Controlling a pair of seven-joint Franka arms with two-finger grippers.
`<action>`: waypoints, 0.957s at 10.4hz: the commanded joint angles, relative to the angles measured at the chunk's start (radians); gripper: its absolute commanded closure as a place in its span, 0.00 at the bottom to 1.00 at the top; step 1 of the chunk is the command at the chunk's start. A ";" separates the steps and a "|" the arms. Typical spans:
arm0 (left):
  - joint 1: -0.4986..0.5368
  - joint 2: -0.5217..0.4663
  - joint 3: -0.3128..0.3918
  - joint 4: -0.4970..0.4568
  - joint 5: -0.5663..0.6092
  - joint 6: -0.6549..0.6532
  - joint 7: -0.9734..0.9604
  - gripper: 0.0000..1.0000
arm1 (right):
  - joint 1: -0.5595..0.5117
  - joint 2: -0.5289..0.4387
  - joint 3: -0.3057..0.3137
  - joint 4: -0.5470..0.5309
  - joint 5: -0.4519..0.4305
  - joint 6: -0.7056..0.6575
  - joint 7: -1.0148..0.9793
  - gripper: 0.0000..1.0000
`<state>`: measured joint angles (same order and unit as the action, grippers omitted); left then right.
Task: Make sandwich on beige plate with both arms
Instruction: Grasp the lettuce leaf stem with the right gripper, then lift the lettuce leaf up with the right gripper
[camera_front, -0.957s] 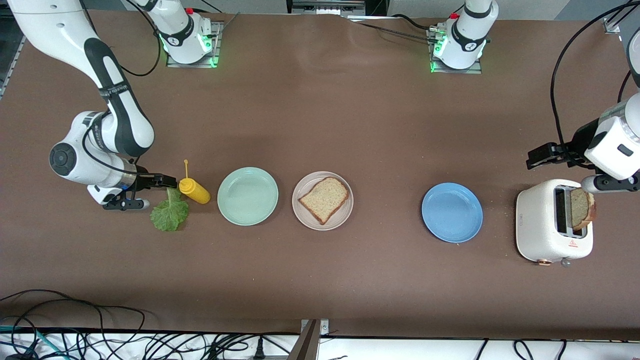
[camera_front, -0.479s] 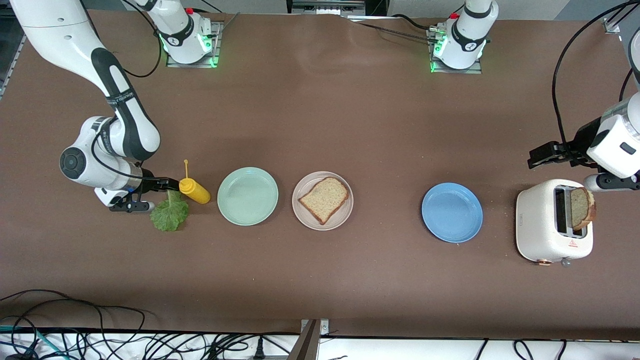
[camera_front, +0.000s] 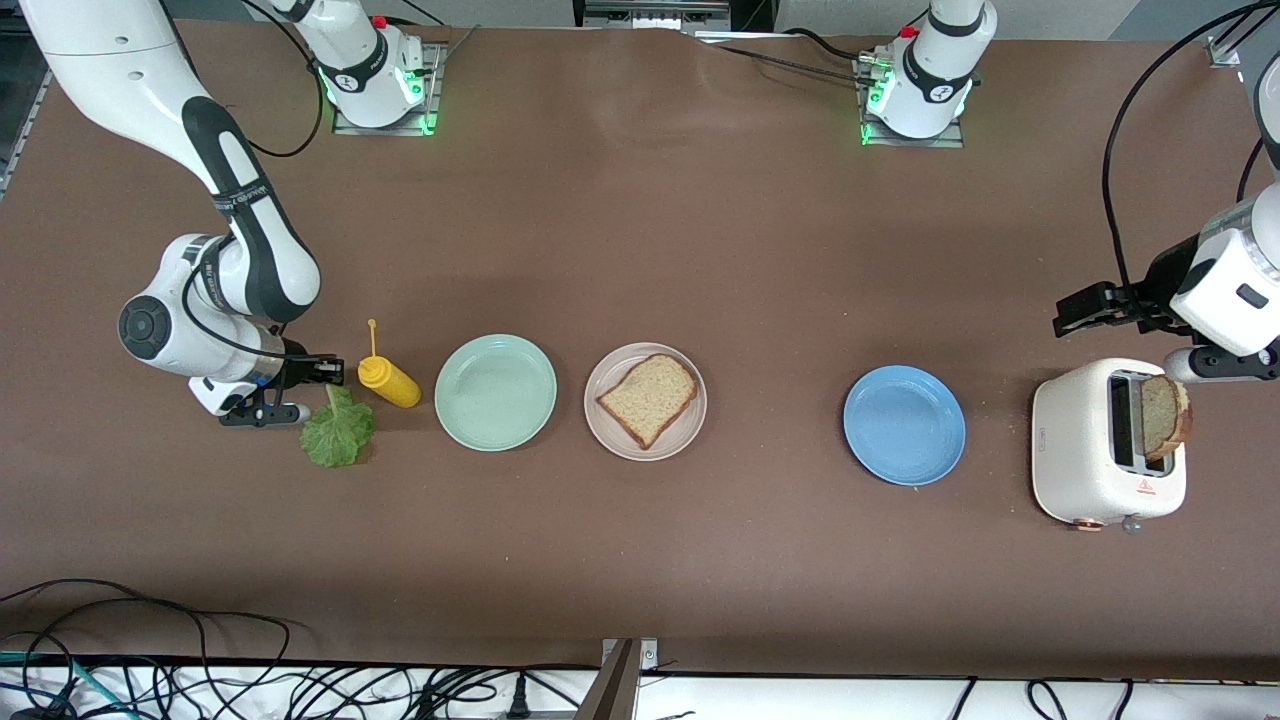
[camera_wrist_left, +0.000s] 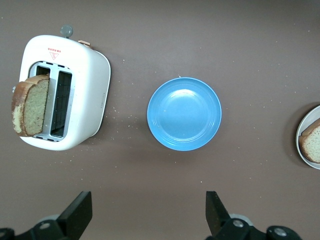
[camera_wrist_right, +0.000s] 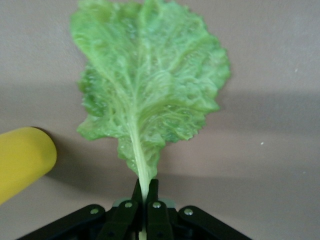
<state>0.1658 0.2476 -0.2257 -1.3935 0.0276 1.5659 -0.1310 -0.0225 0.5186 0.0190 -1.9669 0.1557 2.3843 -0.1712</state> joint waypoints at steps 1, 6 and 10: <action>0.003 -0.013 -0.006 -0.019 0.022 0.011 0.019 0.00 | -0.002 -0.038 0.004 0.066 0.022 -0.113 -0.033 1.00; 0.001 -0.013 -0.006 -0.015 0.022 0.011 0.017 0.00 | -0.002 -0.113 -0.005 0.310 -0.001 -0.517 -0.019 1.00; 0.000 -0.013 -0.007 -0.013 0.020 0.011 0.019 0.00 | 0.004 -0.190 0.004 0.480 -0.030 -0.825 0.079 1.00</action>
<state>0.1651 0.2478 -0.2276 -1.3952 0.0276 1.5679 -0.1308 -0.0229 0.3516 0.0170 -1.5438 0.1432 1.6645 -0.1425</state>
